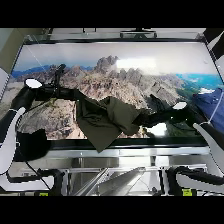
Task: Fold the shirts.
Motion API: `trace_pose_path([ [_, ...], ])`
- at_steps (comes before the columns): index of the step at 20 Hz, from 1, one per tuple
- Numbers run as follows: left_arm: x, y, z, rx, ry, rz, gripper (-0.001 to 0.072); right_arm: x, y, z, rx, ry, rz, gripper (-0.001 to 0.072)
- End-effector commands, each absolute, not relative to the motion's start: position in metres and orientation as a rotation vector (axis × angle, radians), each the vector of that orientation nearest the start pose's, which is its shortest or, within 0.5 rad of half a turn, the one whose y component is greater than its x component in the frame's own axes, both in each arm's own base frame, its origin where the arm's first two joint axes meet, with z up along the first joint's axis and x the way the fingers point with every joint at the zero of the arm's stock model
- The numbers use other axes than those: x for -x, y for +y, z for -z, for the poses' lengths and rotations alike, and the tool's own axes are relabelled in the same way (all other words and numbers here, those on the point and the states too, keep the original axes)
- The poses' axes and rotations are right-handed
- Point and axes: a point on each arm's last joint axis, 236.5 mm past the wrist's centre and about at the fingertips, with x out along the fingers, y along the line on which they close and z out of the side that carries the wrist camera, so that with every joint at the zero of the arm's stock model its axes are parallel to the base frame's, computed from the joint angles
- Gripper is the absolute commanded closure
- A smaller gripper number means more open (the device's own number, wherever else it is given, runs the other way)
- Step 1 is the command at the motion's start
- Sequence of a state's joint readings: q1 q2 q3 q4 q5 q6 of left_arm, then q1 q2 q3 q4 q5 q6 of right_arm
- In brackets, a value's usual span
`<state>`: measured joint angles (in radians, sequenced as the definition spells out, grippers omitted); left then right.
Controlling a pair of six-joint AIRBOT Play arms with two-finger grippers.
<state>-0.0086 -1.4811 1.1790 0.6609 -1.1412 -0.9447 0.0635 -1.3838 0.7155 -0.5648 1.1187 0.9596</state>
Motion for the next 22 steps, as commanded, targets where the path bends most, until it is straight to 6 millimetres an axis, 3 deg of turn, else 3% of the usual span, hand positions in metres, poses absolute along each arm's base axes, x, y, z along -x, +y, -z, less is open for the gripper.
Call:
trace_pose_path([
  [1,-0.407,-0.173,-0.014,0.375,1.119,0.776,0.0682,-0.282,0.215,0.081,-0.529,1.399,-0.742,0.0136],
  [2,-0.408,-0.173,-0.015,0.376,1.116,0.776,0.0682,-0.283,0.216,0.080,-0.537,1.394,-0.744,0.0297],
  [3,-0.409,-0.173,-0.016,0.376,1.113,0.778,0.0682,-0.284,0.216,0.079,-0.535,1.390,-0.747,0.0601],
  [4,-0.410,-0.173,-0.018,0.376,1.109,0.778,0.0682,-0.285,0.217,0.078,-0.536,1.387,-0.748,0.0692],
  [9,-0.411,-0.173,-0.026,0.374,1.100,0.784,0.0682,-0.286,0.217,0.074,-0.535,1.375,-0.753,0.0694],
  [11,-0.406,-0.174,-0.026,0.372,1.115,0.796,0.0682,-0.294,0.207,0.064,-0.504,1.331,-0.766,0.0685],
  [12,-0.407,-0.174,-0.026,0.372,1.115,0.796,0.0682,-0.303,0.194,0.057,-0.474,1.307,-0.754,0.0623],
  [14,-0.406,-0.172,-0.026,0.376,1.118,0.796,0.0682,-0.320,0.168,0.042,-0.464,1.254,-0.712,0.0131],
  [15,-0.406,-0.170,-0.026,0.382,1.120,0.794,0.0682,-0.325,0.158,0.039,-0.480,1.239,-0.688,0.0065],
  [18,-0.408,-0.163,-0.027,0.393,1.117,0.781,0.0682,-0.318,0.158,0.052,-0.488,1.281,-0.684,0.0067],
  [22,-0.409,-0.158,-0.027,0.404,1.119,0.772,0.0682,-0.294,0.187,0.082,-0.465,1.402,-0.747,0.0068],
])
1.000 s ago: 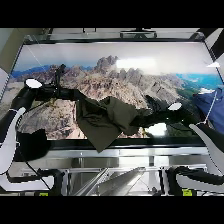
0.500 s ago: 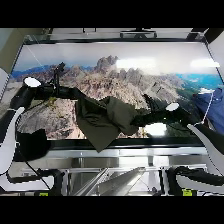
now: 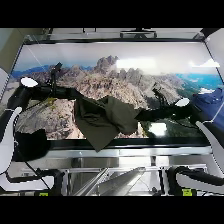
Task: Fold the shirts.
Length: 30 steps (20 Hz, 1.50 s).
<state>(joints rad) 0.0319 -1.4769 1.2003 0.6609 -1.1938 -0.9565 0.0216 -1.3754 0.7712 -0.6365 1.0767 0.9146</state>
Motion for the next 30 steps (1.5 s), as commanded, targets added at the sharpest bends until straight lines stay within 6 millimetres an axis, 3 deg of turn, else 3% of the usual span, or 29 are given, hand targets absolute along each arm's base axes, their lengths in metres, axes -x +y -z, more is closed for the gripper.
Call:
trace_pose_path([
  [1,-0.409,-0.157,-0.026,0.404,1.120,0.771,0.0682,-0.287,0.195,0.091,-0.457,1.436,-0.762,0.0068],
  [3,-0.409,-0.157,-0.027,0.404,1.119,0.771,0.0682,-0.278,0.213,0.097,-0.484,1.470,-0.798,0.0114],
  [5,-0.409,-0.158,-0.027,0.408,1.121,0.772,0.0682,-0.280,0.227,0.091,-0.509,1.439,-0.847,0.0700],
  [7,-0.407,-0.159,-0.028,0.418,1.129,0.775,0.0682,-0.288,0.233,0.074,-0.533,1.405,-0.876,0.0694],
  [9,-0.400,-0.161,-0.037,0.433,1.130,0.803,0.0689,-0.293,0.235,0.039,-0.533,1.358,-0.955,0.0694],
  [10,-0.397,-0.161,-0.049,0.450,1.117,0.812,0.0689,-0.298,0.233,0.009,-0.538,1.314,-1.005,0.0694],
  [12,-0.392,-0.152,-0.081,0.461,1.059,0.812,0.0689,-0.311,0.223,-0.070,-0.545,1.155,-1.082,0.0694],
  [15,-0.375,-0.126,-0.146,0.414,0.907,0.773,0.0689,-0.337,0.179,-0.227,-0.529,0.674,-1.053,0.0694],
  [17,-0.361,-0.106,-0.191,0.379,0.782,0.711,0.0687,-0.336,0.131,-0.333,-0.522,0.319,-0.925,0.0694],
  [18,-0.349,-0.096,-0.217,0.345,0.707,0.677,0.0686,-0.328,0.106,-0.372,-0.505,0.178,-0.838,0.0694],
  [20,-0.325,-0.082,-0.257,0.281,0.580,0.608,0.0685,-0.306,0.069,-0.419,-0.467,-0.012,-0.684,0.0694],
  [22,-0.300,-0.070,-0.292,0.209,0.461,0.529,0.0684,-0.283,0.050,-0.443,-0.397,-0.113,-0.561,0.0694],
  [25,-0.270,-0.057,-0.345,0.061,0.303,0.412,0.0684,-0.264,0.052,-0.454,-0.359,-0.153,-0.508,0.0694],
  [28,-0.256,-0.062,-0.380,-0.021,0.218,0.388,0.0683,-0.260,0.069,-0.443,-0.351,-0.099,-0.565,0.0694],
  [30,-0.259,-0.072,-0.380,-0.027,0.241,0.453,0.0683,-0.267,0.068,-0.424,-0.325,-0.025,-0.550,0.0694],
])
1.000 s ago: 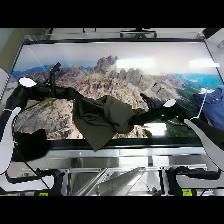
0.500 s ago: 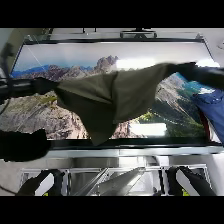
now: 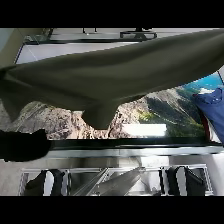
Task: Fold the shirts.
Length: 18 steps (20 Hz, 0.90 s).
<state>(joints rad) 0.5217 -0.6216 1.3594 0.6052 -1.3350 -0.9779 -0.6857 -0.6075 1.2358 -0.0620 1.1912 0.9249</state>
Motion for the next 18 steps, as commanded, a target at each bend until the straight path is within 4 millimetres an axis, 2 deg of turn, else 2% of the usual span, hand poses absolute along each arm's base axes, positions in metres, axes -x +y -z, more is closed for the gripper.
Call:
trace_pose_path([
  [1,-0.263,-0.078,-0.374,-0.020,0.271,0.498,0.0683,-0.270,0.068,-0.413,-0.312,0.018,-0.546,0.0694],
  [4,-0.285,-0.101,-0.343,0.029,0.393,0.657,0.0683,-0.286,0.064,-0.374,-0.347,0.124,-0.554,0.0693],
  [6,-0.314,-0.122,-0.311,0.069,0.496,0.777,0.0683,-0.308,0.063,-0.329,-0.432,0.239,-0.579,0.0694],
  [8,-0.349,-0.144,-0.269,0.107,0.597,0.866,0.0683,-0.337,0.057,-0.268,-0.526,0.375,-0.559,0.0693],
  [10,-0.400,-0.164,-0.209,0.148,0.689,0.903,0.0683,-0.368,0.042,-0.188,-0.612,0.531,-0.471,0.0693],
  [12,-0.459,-0.167,-0.144,0.214,0.746,0.833,0.0683,-0.392,0.025,-0.112,-0.709,0.657,-0.364,0.0693],
  [14,-0.520,-0.156,-0.086,0.271,0.780,0.744,0.0687,-0.414,0.000,-0.044,-0.803,0.747,-0.236,0.0693],
  [15,-0.541,-0.150,-0.069,0.301,0.794,0.727,0.0637,-0.422,-0.010,-0.017,-0.849,0.776,-0.187,0.0681],
  [16,-0.555,-0.149,-0.056,0.343,0.824,0.728,0.0310,-0.428,-0.016,0.005,-0.895,0.798,-0.158,0.0555],
  [17,-0.560,-0.147,-0.049,0.384,0.867,0.743,-0.0013,-0.432,-0.018,0.018,-0.912,0.816,-0.165,0.0383],
  [18,-0.558,-0.140,-0.043,0.425,0.930,0.749,0.0003,-0.435,-0.019,0.027,-0.903,0.834,-0.191,0.0328],
])
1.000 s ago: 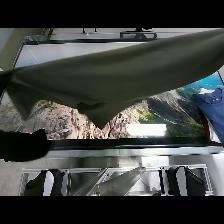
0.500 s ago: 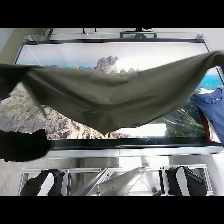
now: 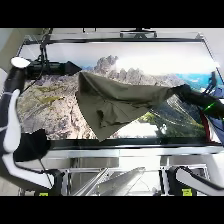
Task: Fold the shirts.
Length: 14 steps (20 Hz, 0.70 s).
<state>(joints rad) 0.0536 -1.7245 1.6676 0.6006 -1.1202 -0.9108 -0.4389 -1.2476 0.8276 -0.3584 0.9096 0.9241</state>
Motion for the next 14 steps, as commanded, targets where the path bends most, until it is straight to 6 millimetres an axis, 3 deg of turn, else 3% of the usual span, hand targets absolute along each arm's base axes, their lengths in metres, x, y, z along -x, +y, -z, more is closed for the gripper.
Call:
trace_pose_path([
  [1,-0.551,-0.134,-0.040,0.464,1.000,0.762,0.0003,-0.436,-0.017,0.031,-0.886,0.849,-0.226,0.0328],
  [4,-0.516,-0.114,-0.034,0.533,1.196,0.770,0.0037,-0.437,-0.023,0.023,-0.844,0.861,-0.299,0.0302],
  [5,-0.499,-0.115,-0.032,0.554,1.270,0.795,0.0104,-0.433,-0.022,0.021,-0.822,0.878,-0.323,0.0157],
  [6,-0.477,-0.118,-0.028,0.586,1.358,0.817,0.0111,-0.428,-0.016,0.020,-0.819,0.900,-0.354,0.0109],
  [9,-0.408,-0.141,-0.012,0.646,1.547,0.845,0.0112,-0.400,0.009,0.031,-0.819,1.053,-0.423,0.0110],
  [14,-0.288,-0.163,0.051,0.616,1.753,0.707,0.0111,-0.372,0.062,0.051,-0.823,1.195,-0.502,0.0117],
])
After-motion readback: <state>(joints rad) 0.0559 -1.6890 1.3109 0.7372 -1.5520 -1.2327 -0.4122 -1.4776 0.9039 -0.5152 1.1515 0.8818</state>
